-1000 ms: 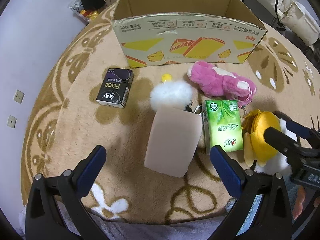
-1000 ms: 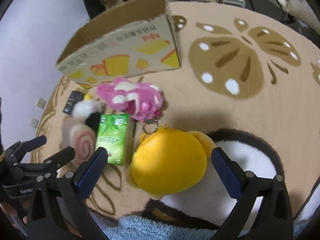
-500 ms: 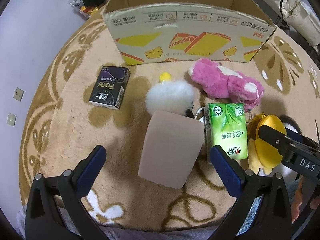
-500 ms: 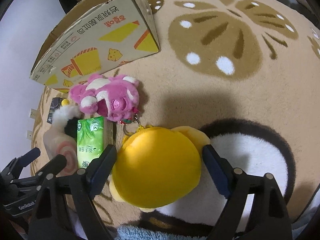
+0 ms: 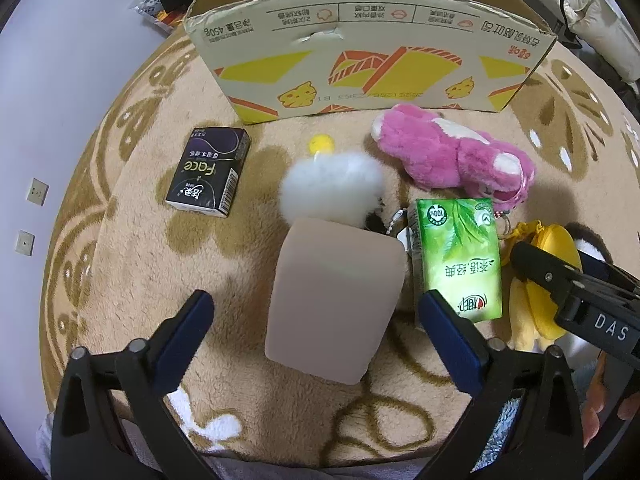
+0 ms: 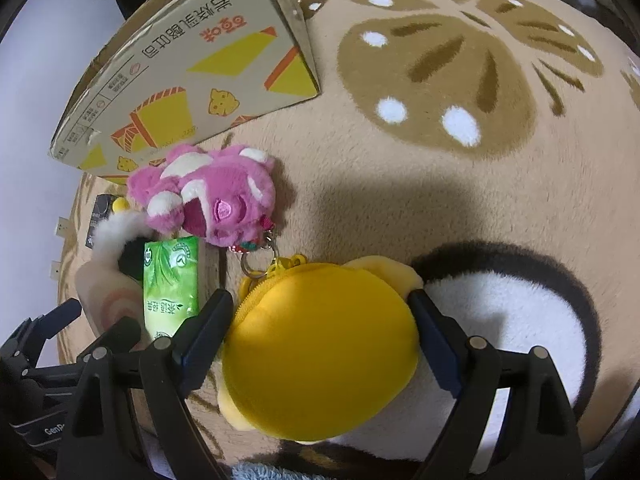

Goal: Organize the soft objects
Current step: 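Grasp the pale pink sponge block with the left gripper while the right grips the yellow plush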

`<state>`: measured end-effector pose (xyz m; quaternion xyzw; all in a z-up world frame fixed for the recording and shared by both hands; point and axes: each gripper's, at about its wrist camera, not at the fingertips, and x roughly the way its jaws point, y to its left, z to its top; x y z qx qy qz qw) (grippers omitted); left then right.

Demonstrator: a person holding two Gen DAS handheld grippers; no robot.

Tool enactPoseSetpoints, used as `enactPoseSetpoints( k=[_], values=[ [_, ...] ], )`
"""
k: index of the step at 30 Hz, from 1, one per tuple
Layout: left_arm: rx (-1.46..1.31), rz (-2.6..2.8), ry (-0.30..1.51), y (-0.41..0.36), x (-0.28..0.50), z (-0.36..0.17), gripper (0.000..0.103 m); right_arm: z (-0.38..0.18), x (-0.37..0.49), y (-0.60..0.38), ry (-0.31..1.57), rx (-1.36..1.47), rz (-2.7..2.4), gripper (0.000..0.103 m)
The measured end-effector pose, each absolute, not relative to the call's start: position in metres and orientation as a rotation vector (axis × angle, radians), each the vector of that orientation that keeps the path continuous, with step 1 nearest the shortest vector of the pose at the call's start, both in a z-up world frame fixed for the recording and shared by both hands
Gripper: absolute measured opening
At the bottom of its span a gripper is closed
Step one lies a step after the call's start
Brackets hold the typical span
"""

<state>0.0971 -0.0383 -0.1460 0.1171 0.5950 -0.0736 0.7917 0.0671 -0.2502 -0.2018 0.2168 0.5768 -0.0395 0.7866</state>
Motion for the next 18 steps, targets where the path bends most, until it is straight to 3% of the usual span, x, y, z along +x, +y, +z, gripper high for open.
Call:
enactPoseSetpoints(
  k=[6, 11, 18],
  values=[
    [0.245, -0.181, 1.308, -0.038, 0.099, -0.154, 0.059, -0.200, 0.066, -0.243, 1.236, 0.429, -0.109, 0.086],
    [0.257, -0.190, 1.295, -0.043, 0.097, -0.155, 0.046, -0.199, 0.065, -0.238, 1.222, 0.421, -0.114, 0.083],
    [0.256, -0.193, 1.262, -0.048, 0.087, -0.146, 0.038, -0.187, 0.059, -0.246, 1.169, 0.451, -0.100, 0.081]
  ],
)
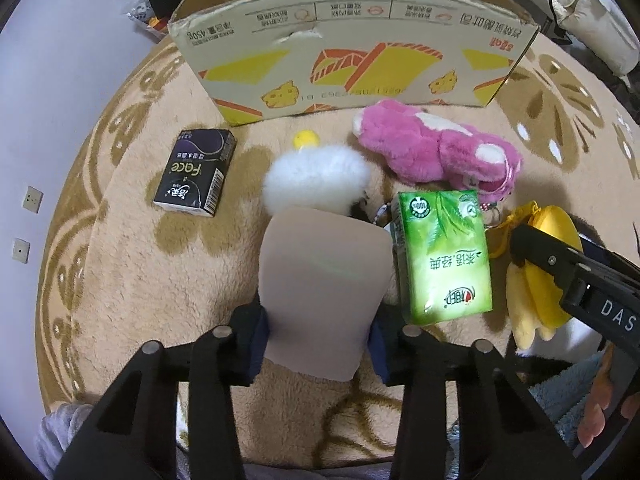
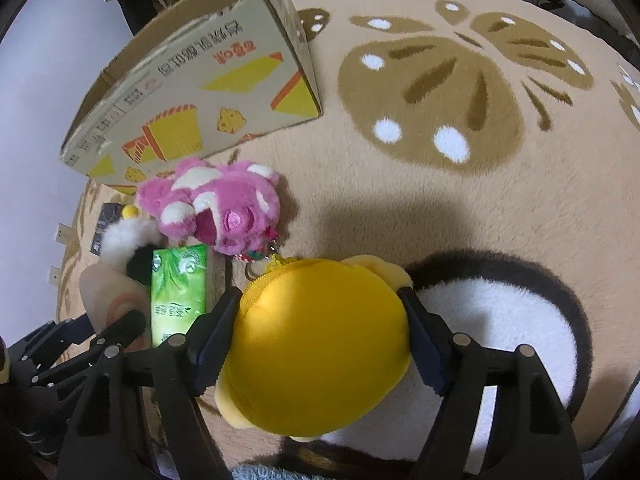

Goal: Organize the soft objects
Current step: 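Grasp the pale pink sponge block with the left gripper while the right grips the yellow plush, then carry the sponge block into the box with the left gripper while the right carries the yellow plush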

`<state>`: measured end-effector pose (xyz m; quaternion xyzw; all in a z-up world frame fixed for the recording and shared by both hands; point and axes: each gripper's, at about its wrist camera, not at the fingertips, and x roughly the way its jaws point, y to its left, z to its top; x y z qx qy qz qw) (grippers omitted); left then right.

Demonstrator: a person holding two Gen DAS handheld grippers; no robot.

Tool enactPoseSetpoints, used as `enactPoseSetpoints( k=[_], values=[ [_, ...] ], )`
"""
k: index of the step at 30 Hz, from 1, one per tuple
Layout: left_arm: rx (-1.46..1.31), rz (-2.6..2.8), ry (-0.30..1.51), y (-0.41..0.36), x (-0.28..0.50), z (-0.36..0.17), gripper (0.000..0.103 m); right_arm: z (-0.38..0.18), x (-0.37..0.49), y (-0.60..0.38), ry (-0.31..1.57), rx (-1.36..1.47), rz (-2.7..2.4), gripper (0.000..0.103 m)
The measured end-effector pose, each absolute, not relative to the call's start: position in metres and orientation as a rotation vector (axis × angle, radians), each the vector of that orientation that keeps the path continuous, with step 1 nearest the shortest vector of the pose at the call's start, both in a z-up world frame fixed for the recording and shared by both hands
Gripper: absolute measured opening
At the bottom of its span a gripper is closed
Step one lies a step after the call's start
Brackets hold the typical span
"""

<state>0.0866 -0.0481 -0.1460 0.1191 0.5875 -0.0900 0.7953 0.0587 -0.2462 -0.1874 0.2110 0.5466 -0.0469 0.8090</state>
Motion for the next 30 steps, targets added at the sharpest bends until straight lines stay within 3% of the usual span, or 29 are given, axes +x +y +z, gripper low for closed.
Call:
enactPoseSetpoints(
  k=[7, 30],
  values=[
    [0.224, -0.182, 1.219, -0.042, 0.084, -0.133, 0.032, -0.173, 0.055, -0.247, 1.116, 0.458, -0.091, 0.081],
    [0.084, -0.114, 0.962, -0.005, 0.090, -0.065, 0.033, -0.125, 0.049, -0.243, 0.867, 0.420, -0.020, 0.081]
  ],
)
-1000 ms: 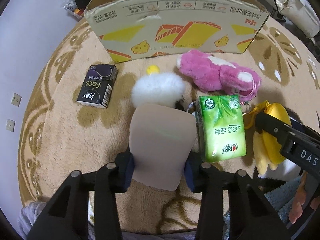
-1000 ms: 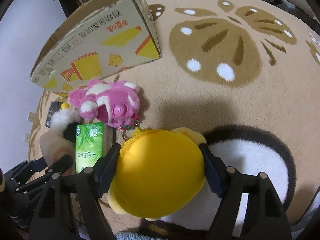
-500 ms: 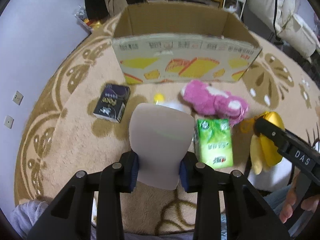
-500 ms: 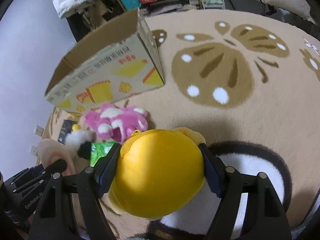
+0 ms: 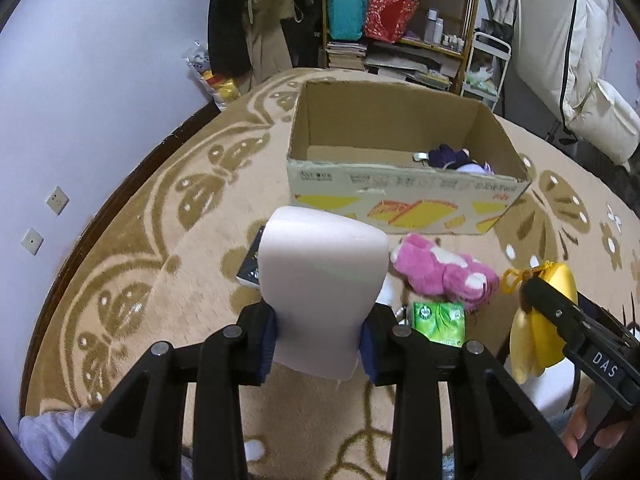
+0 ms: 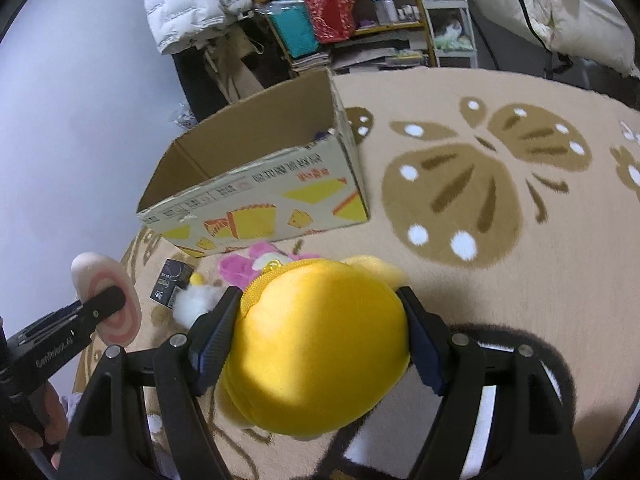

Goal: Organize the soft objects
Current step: 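Carry the sponge block into the box with the left gripper while the right carries the yellow plush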

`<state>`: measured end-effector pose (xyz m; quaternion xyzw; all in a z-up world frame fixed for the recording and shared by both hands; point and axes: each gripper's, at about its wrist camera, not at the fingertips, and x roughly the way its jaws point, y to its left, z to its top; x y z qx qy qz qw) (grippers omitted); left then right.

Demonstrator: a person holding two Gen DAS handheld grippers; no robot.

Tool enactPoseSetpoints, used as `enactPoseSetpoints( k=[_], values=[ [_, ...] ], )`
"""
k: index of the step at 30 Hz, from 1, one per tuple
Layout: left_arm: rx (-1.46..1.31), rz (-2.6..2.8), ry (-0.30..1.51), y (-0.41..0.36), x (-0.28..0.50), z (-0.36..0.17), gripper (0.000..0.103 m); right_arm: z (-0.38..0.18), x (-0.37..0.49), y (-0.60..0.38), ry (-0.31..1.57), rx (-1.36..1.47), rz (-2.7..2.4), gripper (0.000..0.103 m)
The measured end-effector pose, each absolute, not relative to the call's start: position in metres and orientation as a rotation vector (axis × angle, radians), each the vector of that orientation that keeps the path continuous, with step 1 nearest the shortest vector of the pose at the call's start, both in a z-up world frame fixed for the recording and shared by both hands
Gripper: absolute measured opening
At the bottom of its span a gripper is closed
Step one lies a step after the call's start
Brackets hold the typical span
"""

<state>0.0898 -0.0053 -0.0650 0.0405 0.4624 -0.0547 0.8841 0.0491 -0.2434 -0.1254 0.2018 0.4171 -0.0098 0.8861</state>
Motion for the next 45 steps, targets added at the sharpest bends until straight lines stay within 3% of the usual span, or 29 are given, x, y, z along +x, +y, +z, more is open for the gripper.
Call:
enactPoseSetpoints(
  k=[28, 45],
  values=[
    [0.211, -0.078, 0.696, -0.031, 0.156, 0.029, 0.033, -0.055, 0.123, -0.244, 0.683, 0.346, 0.047, 0.081],
    [0.168, -0.094, 0.704, -0.028, 0.217, 0.022, 0.034, -0.050, 0.180, -0.251, 0.661, 0.344, 0.043, 0.082]
  ],
)
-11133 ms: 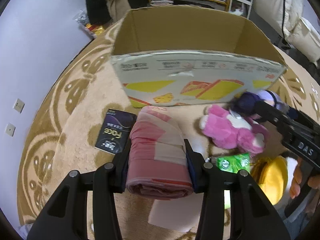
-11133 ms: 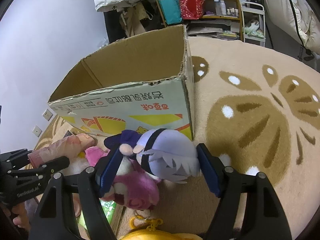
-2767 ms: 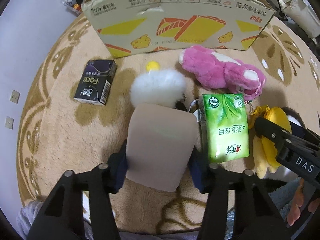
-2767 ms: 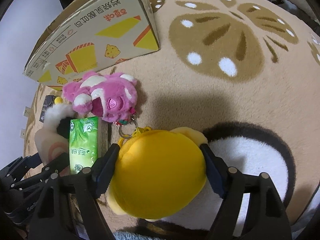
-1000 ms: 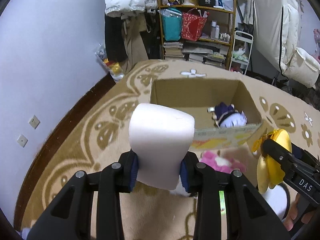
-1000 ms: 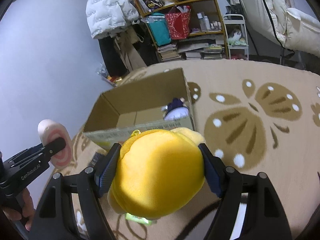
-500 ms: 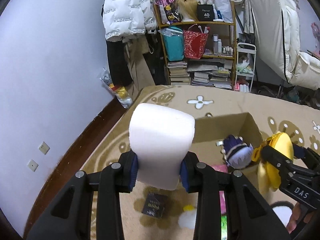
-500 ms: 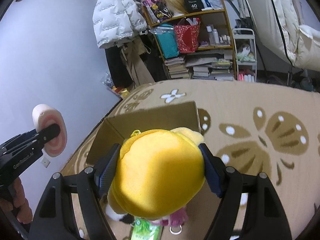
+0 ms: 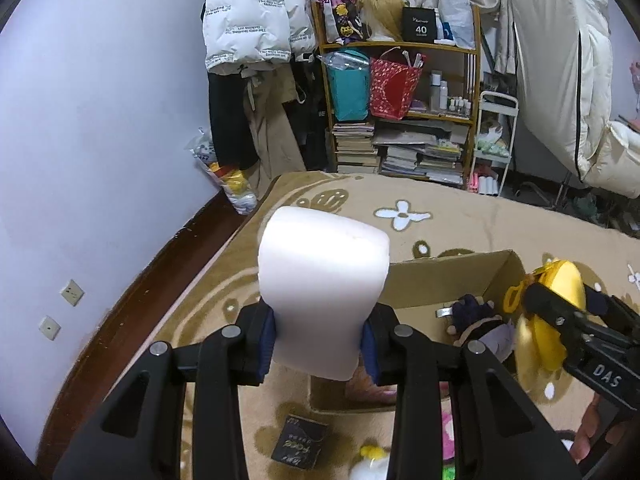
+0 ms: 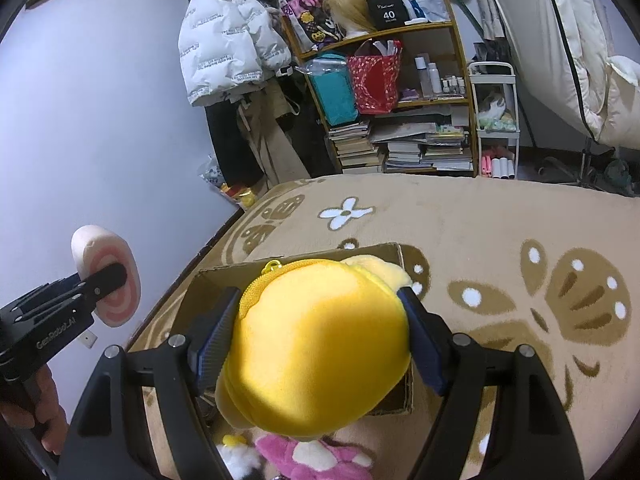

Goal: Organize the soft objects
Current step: 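Carry the sponge block into the box with the left gripper while the right carries the yellow plush, then open both grippers over the box and pull both tools back out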

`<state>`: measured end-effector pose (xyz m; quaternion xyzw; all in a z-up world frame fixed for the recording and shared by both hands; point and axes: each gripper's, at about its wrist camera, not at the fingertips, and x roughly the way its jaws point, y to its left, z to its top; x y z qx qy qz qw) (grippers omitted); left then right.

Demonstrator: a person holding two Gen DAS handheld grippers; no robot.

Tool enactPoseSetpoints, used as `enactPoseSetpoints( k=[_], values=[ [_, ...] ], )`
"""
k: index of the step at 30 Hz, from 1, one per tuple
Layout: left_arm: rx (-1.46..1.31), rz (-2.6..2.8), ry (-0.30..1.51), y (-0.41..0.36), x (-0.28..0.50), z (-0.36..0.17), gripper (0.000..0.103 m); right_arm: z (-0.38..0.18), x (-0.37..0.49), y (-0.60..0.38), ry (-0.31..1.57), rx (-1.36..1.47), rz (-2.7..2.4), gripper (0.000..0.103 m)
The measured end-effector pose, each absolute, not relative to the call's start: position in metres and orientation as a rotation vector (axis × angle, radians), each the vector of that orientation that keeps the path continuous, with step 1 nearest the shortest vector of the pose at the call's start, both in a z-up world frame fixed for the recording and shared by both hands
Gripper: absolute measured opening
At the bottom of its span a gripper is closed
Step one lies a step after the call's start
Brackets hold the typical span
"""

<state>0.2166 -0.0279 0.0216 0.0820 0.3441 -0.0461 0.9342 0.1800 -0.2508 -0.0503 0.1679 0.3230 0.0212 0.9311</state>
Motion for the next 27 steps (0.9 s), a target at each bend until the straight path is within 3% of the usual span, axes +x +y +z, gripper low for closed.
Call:
enactPoseSetpoints(
  k=[13, 20, 21, 23, 27],
  values=[
    [0.197, -0.123, 0.760, -0.040, 0.230, -0.013, 0.037, -0.080, 0.192, -0.248, 0.720, 0.326, 0.042, 0.085],
    [0.142, -0.131, 0.806, -0.034, 0.238, -0.027, 0.045, -0.082, 0.192, -0.249, 0.718, 0.339, 0.055, 0.091],
    [0.140, -0.133, 0.809, -0.033, 0.238, -0.029, 0.047, -0.081, 0.191, -0.249, 0.716, 0.343, 0.057, 0.094],
    [0.151, -0.106, 0.810, -0.034, 0.238, -0.032, 0.069, -0.079, 0.190, -0.249, 0.705, 0.355, 0.057, 0.103],
    [0.178, -0.044, 0.772, -0.032, 0.234, -0.030, 0.083, -0.076, 0.187, -0.251, 0.701, 0.368, 0.055, 0.103]
  ],
)
